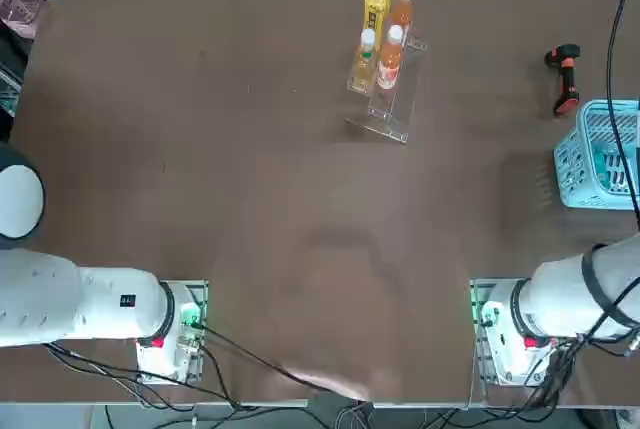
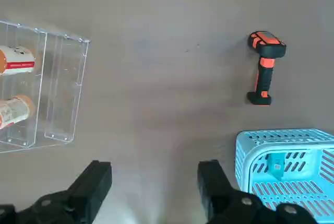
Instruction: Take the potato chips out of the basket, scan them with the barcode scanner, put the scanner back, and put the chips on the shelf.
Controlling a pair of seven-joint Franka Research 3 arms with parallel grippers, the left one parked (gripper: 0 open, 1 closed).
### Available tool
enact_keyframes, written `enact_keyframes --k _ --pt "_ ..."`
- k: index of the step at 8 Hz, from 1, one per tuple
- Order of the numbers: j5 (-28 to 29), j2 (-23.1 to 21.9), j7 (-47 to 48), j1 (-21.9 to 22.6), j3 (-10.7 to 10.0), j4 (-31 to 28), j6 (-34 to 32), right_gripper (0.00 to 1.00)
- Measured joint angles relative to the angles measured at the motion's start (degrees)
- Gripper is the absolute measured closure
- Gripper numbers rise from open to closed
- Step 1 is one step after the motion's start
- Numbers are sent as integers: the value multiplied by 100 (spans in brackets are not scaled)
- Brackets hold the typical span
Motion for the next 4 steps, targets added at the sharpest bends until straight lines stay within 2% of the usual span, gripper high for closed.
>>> enact_keyframes --k 4 --pt "0 0 -3 0 0 0 -15 0"
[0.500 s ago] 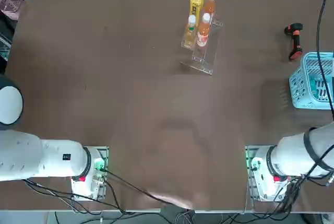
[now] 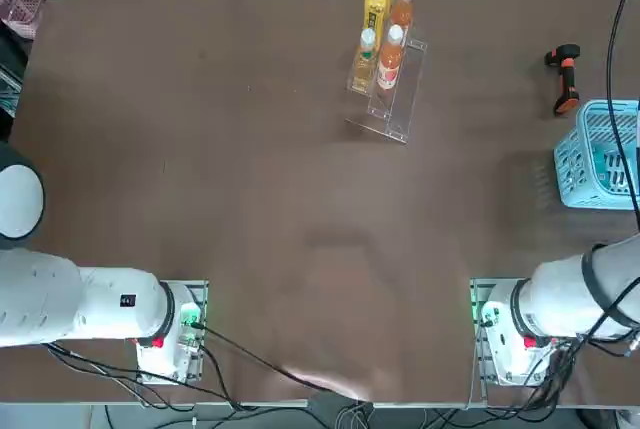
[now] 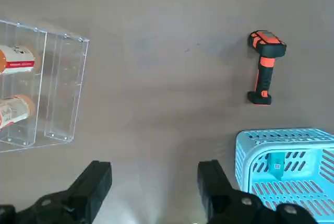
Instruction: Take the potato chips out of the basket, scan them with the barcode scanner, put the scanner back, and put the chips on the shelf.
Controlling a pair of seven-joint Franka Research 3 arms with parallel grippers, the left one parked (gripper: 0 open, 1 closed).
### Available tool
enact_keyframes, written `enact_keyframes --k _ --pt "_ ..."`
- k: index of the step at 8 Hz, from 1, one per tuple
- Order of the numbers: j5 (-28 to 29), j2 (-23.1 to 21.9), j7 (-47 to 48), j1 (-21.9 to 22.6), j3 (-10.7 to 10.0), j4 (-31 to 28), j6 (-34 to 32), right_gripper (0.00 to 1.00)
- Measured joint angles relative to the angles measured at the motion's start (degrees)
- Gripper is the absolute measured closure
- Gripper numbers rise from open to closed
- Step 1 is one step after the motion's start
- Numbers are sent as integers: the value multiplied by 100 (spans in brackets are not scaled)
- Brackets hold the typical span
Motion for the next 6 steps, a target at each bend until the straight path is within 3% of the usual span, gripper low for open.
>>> enact_keyframes --k 4,6 --pt "-22 -68 0 0 -3 -33 -558 0" --pt "-420 -133 -39 -121 -55 -408 -454 0"
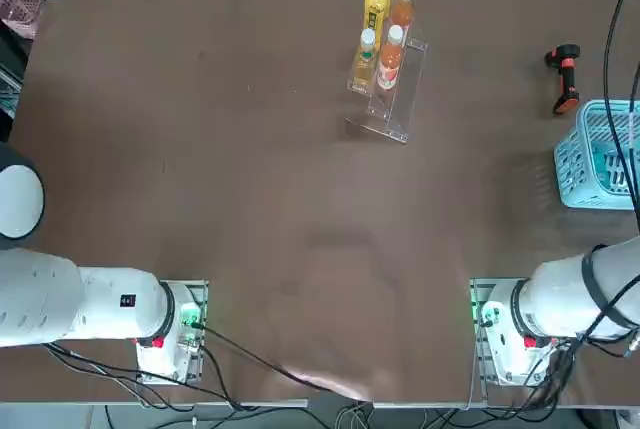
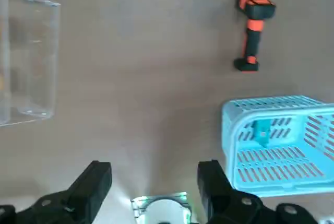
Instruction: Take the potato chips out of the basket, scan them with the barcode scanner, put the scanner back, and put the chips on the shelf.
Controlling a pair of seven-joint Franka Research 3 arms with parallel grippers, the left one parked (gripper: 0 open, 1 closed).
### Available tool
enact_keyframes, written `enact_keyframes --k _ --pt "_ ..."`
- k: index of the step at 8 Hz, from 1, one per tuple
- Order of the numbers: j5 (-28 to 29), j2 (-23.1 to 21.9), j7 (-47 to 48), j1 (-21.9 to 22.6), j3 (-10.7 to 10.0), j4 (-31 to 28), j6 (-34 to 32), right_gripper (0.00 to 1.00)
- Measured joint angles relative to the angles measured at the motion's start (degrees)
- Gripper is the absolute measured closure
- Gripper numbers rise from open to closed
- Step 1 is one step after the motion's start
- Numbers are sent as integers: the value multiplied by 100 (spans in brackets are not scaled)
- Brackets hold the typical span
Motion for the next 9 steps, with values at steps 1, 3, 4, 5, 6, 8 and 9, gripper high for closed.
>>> enact_keyframes --k 1,3,4,5,6,8,9 --pt "-247 -78 -87 -154 -40 -338 307 0" --pt "-463 -559 -590 -671 -134 -1483 1292 0" --pt "-467 -972 -1044 -989 -180 -2251 1839 0" --pt "-467 -1397 -1505 -1236 -271 -3002 2331 0" --pt "-467 -1741 -1805 -1337 -425 -3627 2721 0" --pt "-467 -2000 -2037 -1363 -688 -4342 3226 0" --pt "-467 -1995 -2227 -1376 -842 -4581 3534 0"
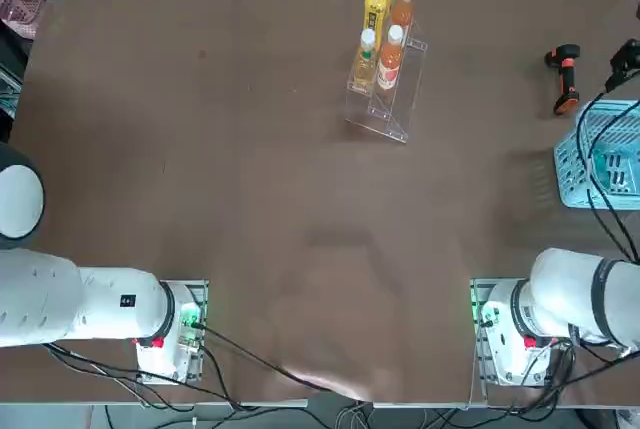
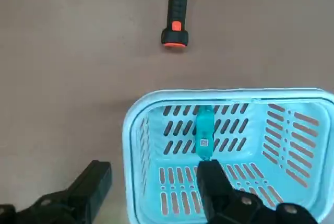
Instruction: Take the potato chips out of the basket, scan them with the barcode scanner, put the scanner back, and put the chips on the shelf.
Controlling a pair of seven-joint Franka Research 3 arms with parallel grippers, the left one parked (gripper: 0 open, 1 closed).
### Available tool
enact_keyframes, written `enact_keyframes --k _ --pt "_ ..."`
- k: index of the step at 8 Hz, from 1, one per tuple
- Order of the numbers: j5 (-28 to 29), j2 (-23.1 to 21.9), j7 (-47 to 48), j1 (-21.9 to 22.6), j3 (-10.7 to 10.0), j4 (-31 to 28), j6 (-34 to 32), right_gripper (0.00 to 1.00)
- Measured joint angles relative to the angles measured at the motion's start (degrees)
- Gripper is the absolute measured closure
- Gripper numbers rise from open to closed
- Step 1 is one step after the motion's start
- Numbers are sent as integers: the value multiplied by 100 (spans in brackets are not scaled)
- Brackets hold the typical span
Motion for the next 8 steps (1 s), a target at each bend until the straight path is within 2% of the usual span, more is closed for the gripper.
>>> enact_keyframes --k 3,5,8 --pt "0 399 -518 -153 -528 -368 833 0" --pt "0 737 -584 -163 -638 -426 1162 0" --pt "0 914 -675 -340 -684 -788 1644 0"
